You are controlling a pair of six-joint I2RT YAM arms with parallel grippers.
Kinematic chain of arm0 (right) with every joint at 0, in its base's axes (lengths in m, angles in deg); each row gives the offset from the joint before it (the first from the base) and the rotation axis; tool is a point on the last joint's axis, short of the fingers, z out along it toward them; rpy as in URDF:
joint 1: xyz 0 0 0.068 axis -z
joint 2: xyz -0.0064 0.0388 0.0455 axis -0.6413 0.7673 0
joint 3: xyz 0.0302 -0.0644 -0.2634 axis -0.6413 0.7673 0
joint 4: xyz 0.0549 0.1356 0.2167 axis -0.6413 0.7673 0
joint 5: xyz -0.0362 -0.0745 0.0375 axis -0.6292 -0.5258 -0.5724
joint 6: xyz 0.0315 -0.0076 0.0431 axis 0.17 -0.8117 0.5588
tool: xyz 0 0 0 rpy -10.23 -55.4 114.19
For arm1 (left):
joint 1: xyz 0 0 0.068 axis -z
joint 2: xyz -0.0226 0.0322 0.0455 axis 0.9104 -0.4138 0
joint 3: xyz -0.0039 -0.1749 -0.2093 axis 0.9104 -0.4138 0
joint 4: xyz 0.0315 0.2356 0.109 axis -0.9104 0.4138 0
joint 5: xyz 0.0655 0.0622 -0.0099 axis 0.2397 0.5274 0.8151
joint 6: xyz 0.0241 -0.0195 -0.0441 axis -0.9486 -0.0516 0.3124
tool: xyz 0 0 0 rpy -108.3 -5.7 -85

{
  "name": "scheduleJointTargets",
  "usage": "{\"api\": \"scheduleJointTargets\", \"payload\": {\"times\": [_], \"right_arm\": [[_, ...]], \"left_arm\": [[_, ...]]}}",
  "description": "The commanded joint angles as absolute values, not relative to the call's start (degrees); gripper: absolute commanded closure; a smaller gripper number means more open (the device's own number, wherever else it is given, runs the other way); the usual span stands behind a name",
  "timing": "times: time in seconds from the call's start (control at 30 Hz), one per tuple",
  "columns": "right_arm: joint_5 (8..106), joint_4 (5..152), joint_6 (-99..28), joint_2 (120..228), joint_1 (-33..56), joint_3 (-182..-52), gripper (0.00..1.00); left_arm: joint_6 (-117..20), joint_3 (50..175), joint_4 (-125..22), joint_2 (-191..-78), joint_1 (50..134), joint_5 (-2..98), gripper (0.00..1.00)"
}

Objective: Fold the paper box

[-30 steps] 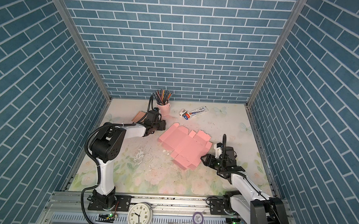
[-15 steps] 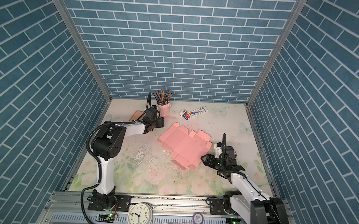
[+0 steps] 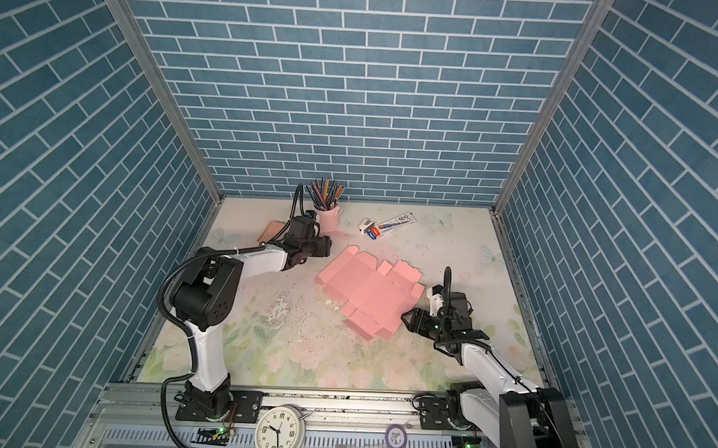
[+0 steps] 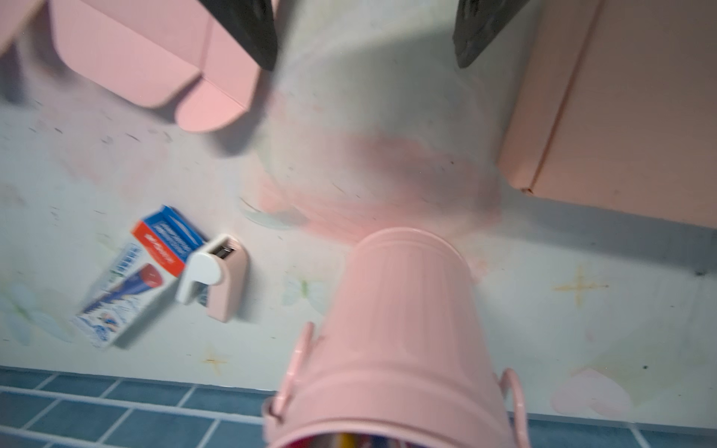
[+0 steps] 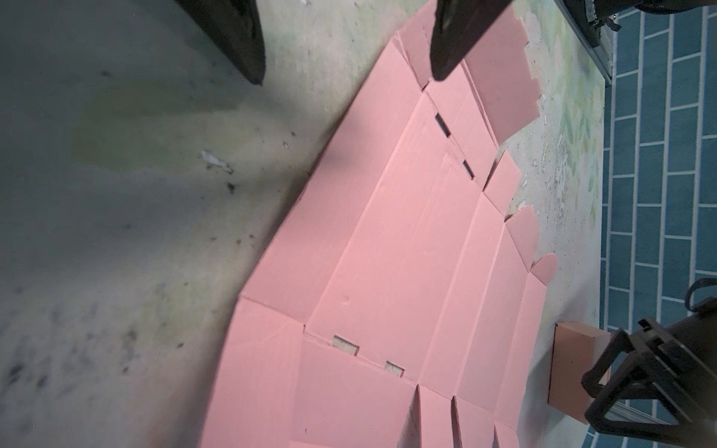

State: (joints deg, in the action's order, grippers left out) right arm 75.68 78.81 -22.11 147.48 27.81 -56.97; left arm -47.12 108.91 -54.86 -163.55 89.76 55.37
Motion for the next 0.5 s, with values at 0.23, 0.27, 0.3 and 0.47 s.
{"api": "scheduleJointTargets", "payload": {"times": [0.23,0.27,0.3,0.47], "right_arm": [[77.3,71.6,-22.5,155.4,28.0,-60.0,0.44],[77.2,71.5,-22.8,156.0,28.0,-60.3,0.45],[77.1,71.4,-23.0,156.6,28.1,-60.8,0.46],[76.9,70.8,-24.6,160.5,28.0,-63.2,0.51]], "left_arm": [[-46.9,94.3,-57.0,-150.2,95.7,45.1,0.27],[-46.8,93.2,-57.2,-149.5,96.0,44.9,0.27],[-46.8,91.9,-57.3,-148.8,96.5,44.8,0.27],[-46.3,86.6,-58.0,-145.4,98.3,44.9,0.26]]}}
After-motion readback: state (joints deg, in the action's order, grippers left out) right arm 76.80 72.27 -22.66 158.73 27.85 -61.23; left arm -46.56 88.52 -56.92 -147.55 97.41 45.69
